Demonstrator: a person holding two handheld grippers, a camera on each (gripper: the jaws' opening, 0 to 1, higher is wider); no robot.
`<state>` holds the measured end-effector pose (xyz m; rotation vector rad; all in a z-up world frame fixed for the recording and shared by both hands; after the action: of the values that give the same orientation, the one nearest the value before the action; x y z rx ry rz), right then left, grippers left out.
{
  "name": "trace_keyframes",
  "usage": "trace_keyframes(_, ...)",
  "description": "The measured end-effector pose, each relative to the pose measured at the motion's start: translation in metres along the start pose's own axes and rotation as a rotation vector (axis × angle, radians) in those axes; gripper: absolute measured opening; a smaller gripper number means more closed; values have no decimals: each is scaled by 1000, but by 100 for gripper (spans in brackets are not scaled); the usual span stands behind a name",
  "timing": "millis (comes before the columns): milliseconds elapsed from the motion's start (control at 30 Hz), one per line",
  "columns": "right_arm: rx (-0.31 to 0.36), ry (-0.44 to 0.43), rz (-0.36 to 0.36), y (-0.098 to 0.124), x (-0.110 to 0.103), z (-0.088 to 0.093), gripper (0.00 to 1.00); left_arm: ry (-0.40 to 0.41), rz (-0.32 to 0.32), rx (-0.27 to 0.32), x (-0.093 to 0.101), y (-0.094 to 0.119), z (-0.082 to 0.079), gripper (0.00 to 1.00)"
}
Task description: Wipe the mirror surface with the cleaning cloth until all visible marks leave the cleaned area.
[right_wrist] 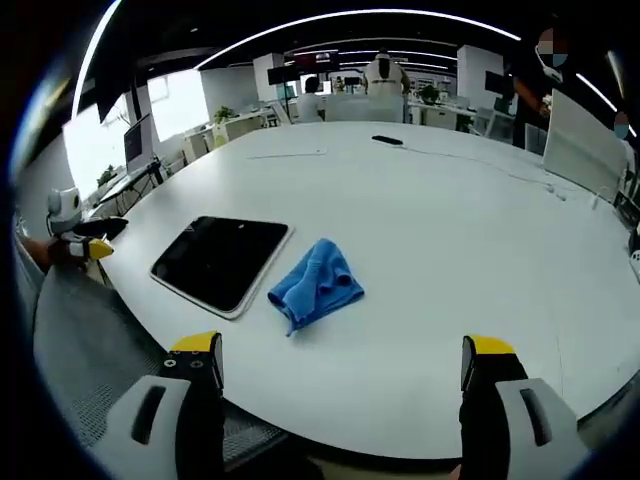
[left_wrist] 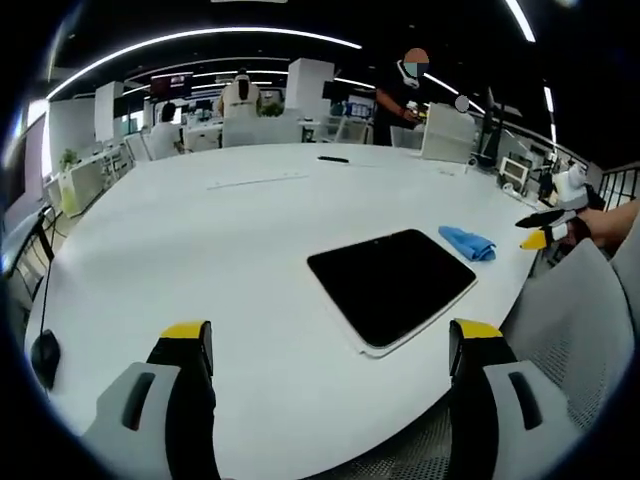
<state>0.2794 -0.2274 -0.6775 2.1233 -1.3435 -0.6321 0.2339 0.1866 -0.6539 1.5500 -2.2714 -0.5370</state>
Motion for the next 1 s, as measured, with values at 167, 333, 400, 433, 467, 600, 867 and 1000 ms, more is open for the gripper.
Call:
trace_keyframes(167, 9, -10, 6, 5, -1, 1, 98, -6, 9, -9, 2, -1, 2, 97)
trace_keyframes(333, -2, -16, 4, 6, -2, 9, 98, -5, 6, -3, 1, 0, 0, 97)
trace_keyframes(400, -5, -17, 3, 4, -1, 11, 98, 4, -1, 4, -1, 0, 0, 97)
trace_keyframes(433, -5, -18, 3, 3, -1, 11, 98, 6, -3, 4, -1, 0, 0, 97)
trace_keyframes(467, -5, -19, 3, 3, 0, 10, 98, 7, -4, 4, -1, 0, 0, 97)
trace_keyframes(600, 4, -25, 5, 0, 0, 5, 98, 4, -2, -6, -1, -1, 1, 97)
trace_keyframes(867, 4, -32, 0, -1, -2, 7, 98, 12, -4, -6, -1, -1, 1, 97)
trace_keyframes(1000, -6, -35, 0, -1, -2, 11, 98, 13, -8, -4, -2, -1, 1, 97)
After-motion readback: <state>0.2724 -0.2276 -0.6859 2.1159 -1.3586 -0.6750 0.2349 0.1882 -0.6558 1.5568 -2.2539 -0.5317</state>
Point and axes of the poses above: the point that each gripper's makers call its tool centre point, and the gripper's own axes: y roughly backward along the fingers, x roughly to its right, z roughly out of its underside, the point moved 2 cm from there along y, roughly backward along the fingers, and after that the axes turned 3 degrees about -y, right-handed, at the moved point
